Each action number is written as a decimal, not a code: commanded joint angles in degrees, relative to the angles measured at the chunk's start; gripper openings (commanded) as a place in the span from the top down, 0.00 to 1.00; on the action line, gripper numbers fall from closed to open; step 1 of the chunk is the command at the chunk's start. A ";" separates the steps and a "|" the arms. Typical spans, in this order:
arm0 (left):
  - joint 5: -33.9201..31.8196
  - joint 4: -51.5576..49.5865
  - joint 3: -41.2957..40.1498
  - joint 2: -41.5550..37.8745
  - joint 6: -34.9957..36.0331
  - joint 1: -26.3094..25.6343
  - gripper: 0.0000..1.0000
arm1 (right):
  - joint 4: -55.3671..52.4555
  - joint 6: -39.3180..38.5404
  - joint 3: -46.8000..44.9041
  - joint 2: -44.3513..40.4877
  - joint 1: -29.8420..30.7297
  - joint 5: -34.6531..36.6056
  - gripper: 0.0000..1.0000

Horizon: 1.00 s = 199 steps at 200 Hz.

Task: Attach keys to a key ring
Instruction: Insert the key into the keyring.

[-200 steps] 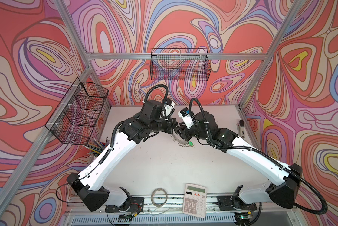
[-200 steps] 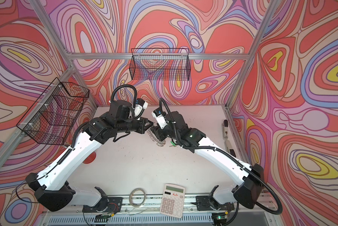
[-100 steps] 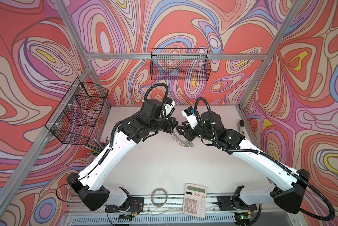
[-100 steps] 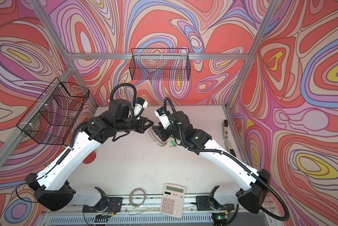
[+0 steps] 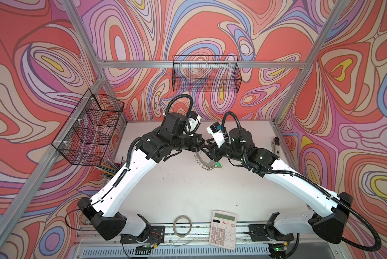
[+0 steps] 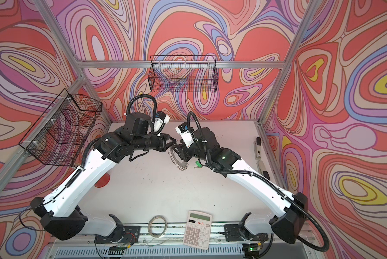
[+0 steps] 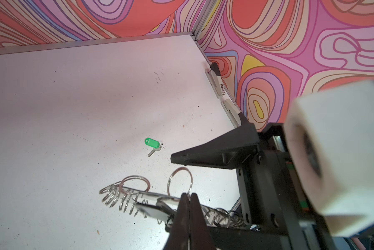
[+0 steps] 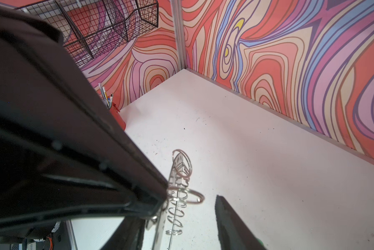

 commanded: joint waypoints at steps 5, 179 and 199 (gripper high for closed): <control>1.27 0.86 1.35 0.37 -1.28 0.03 1.00 | 1.15 -0.30 -1.03 0.79 -0.29 0.32 0.57; -3.00 -2.53 2.40 -2.03 3.21 0.45 0.70 | 2.70 2.26 -2.20 -0.51 -0.29 0.54 1.00; -3.07 -0.83 -0.35 -4.68 3.20 0.73 0.65 | 3.06 3.49 -2.58 -0.64 -0.29 0.54 1.00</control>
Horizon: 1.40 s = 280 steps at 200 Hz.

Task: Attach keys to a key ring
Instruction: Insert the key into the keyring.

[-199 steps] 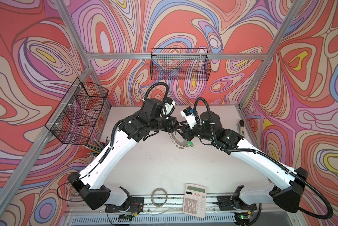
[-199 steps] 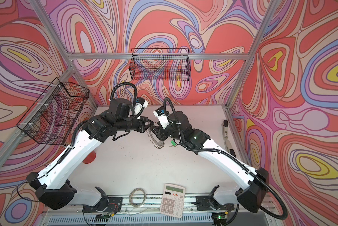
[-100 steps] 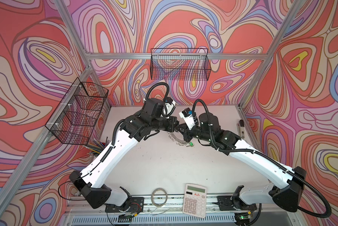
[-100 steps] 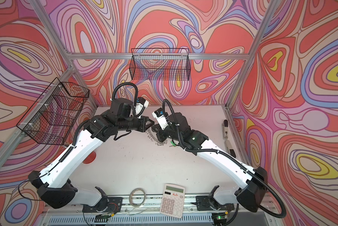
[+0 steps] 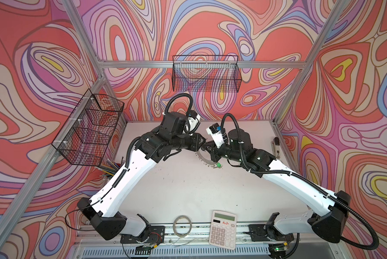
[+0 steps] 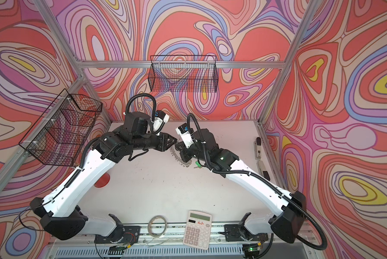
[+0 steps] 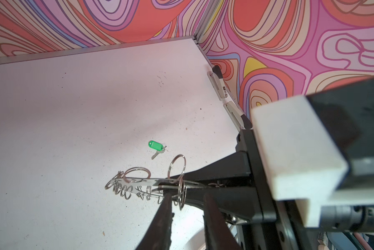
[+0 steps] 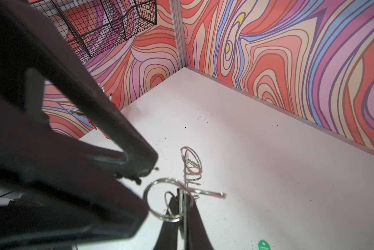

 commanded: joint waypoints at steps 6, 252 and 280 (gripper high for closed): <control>-0.57 0.76 -2.37 -4.48 1.05 0.56 0.64 | 1.00 2.07 -0.70 -0.88 -0.05 0.56 1.00; 1.85 17.46 -15.11 -3.79 -7.02 0.81 0.95 | 4.04 5.66 -2.52 -1.12 -0.05 -0.08 1.00; 1.03 16.51 -14.64 -3.96 -6.90 0.95 1.00 | 4.06 5.41 -2.74 -1.21 -0.05 0.42 1.00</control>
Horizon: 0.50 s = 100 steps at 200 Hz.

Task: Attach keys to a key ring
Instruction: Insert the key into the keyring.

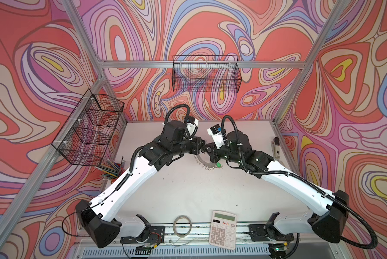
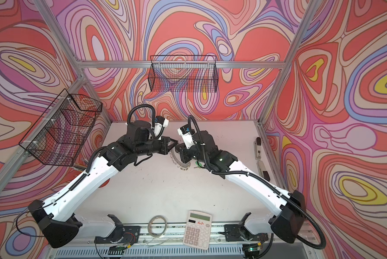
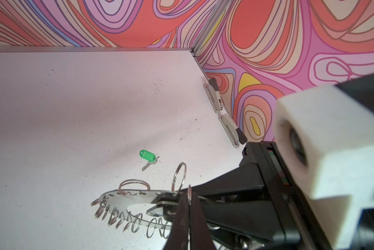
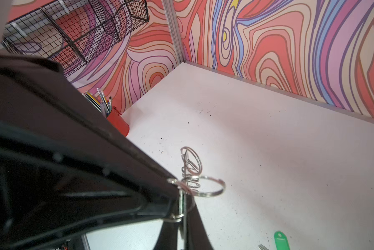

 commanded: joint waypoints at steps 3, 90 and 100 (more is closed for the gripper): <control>-0.19 -0.70 1.44 0.07 -0.38 0.66 1.00 | 2.12 -0.33 -0.25 -1.15 -0.05 0.53 1.00; 3.24 -37.43 23.30 8.87 17.02 3.79 1.00 | 5.10 -7.66 -4.05 -1.26 -0.05 8.96 1.00; 3.05 -38.54 22.73 8.64 17.66 4.05 1.00 | 6.26 -7.91 -4.61 -1.69 -0.05 9.79 1.00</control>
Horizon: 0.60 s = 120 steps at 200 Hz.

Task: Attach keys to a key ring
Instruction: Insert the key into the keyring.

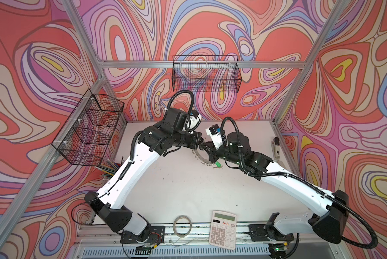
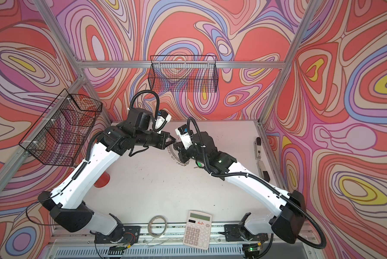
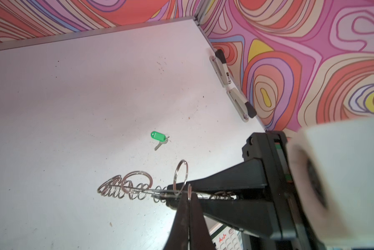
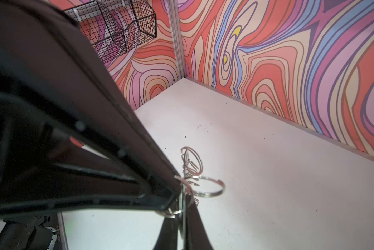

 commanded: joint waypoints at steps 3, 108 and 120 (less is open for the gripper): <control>-0.81 -14.20 0.94 -1.28 5.70 1.40 1.00 | 0.32 -2.30 -2.39 -1.51 -1.18 7.65 1.00; 3.80 -10.32 1.04 1.39 5.55 2.10 0.98 | 3.71 -0.33 -4.86 -0.96 -1.18 0.05 1.00; 4.81 -6.34 -0.55 -0.70 4.33 2.84 0.85 | 3.58 1.23 -4.92 -0.72 -1.18 -1.23 1.00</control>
